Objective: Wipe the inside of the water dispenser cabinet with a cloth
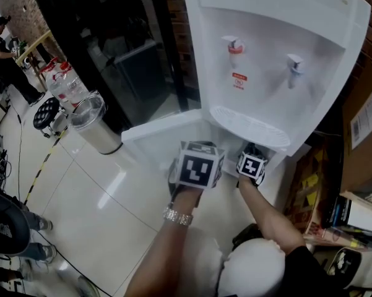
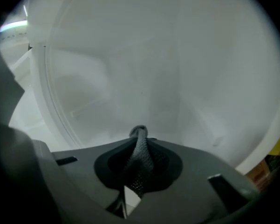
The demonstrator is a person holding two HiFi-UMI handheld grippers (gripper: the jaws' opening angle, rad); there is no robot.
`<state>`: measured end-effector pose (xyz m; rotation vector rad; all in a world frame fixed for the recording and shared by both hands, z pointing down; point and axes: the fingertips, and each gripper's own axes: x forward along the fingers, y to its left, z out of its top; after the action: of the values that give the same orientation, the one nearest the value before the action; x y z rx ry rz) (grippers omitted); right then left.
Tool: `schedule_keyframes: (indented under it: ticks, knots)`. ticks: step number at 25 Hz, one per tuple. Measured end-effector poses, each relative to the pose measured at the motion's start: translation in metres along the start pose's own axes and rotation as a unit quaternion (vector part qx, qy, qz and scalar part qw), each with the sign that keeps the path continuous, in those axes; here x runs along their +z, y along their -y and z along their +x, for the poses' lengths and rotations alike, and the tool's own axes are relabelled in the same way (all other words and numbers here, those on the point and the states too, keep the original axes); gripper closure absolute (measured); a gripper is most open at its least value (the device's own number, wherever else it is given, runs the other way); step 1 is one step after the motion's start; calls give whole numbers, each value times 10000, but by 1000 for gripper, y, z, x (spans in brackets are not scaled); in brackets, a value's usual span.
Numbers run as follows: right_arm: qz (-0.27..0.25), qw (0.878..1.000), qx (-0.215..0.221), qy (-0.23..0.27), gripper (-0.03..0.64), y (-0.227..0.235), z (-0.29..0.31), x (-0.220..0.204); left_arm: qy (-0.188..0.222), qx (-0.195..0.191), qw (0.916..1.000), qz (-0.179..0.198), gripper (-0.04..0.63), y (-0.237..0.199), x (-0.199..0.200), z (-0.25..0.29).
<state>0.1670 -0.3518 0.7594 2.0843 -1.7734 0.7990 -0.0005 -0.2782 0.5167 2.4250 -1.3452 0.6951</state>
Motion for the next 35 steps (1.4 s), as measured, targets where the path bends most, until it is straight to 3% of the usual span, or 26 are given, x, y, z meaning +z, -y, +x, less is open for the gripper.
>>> schedule_keyframes:
  ticks: [2, 6, 8, 12, 17, 20, 22, 24, 26, 28, 31, 35]
  knots:
    - [-20, 9996, 244, 170, 589, -14, -4, 10, -22, -5, 10000, 16, 592, 1, -1, 0]
    - [142, 9850, 1681, 347, 589, -70, 0, 12, -48, 32, 10000, -17, 592, -2, -4, -3]
    - [125, 9800, 1950, 369, 589, -82, 2, 11, -52, 42, 10000, -29, 592, -3, -5, -5]
    - [233, 9876, 1553, -27, 589, -53, 22, -4, -10, 87, 10000, -12, 592, -7, -3, -8]
    - [513, 9962, 402, -578, 589, -3, 12, -27, 31, 36, 10000, 34, 592, -2, 1, -7]
    - [238, 9993, 156, -258, 589, -5, -8, -19, 31, -4, 10000, 47, 592, 2, 2, -5]
    - [24, 9995, 309, 67, 589, -20, -16, -7, 36, -27, 10000, 57, 592, 3, 2, -4]
    - [5, 9952, 965, 162, 589, -50, -15, -6, 42, -41, 10000, 43, 592, 3, 2, -4]
    - [186, 9826, 1847, 61, 589, -87, -13, -12, 52, -36, 10000, 14, 592, 2, 1, -6]
    - [344, 9761, 2138, -160, 589, -103, -11, -22, 50, -14, 10000, 6, 592, 0, 0, -7]
    - [197, 9863, 1577, -447, 589, -81, -2, -35, 62, 17, 10000, 7, 592, -3, 1, -10]
    - [159, 9972, 403, -603, 589, -18, 1, -38, 122, -25, 9999, 10, 592, 0, 4, -8]
